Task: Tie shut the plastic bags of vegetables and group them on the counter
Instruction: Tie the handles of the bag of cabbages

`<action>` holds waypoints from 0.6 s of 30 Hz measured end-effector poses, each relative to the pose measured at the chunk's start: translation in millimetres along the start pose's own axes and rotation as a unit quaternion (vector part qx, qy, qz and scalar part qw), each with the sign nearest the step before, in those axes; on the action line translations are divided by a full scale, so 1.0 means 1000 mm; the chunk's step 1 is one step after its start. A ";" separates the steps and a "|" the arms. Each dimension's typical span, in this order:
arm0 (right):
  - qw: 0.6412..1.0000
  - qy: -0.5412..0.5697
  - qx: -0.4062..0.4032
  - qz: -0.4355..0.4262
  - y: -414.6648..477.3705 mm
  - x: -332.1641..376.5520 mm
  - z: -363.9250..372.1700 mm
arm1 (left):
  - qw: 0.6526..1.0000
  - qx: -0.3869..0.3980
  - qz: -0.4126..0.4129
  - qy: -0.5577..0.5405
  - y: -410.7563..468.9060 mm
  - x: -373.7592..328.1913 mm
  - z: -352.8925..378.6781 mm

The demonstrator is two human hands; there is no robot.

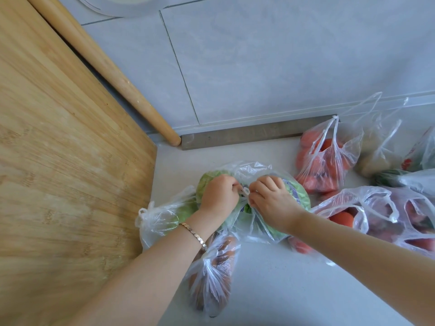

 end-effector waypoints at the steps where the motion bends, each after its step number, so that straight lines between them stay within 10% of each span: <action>1: 1.000 -0.006 0.005 -0.008 0.001 -0.001 0.000 | 1.000 -0.006 -0.010 0.012 0.001 0.000 -0.001; 11: 0.979 0.008 0.192 0.065 0.012 -0.001 -0.030 | 0.986 0.073 0.009 0.147 0.004 -0.003 -0.016; 18: 0.954 0.108 0.101 0.260 -0.023 -0.036 -0.121 | 0.984 0.058 0.162 0.032 -0.017 -0.073 -0.022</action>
Point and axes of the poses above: each hand's wrist, its own y-axis towards the middle knuckle, its own z-axis out of the palm, x = y × z, the point moved 1 cm from there along y, towards the middle knuckle, and after that the axes turned 5 degrees about -y, right-handed, at the moved point
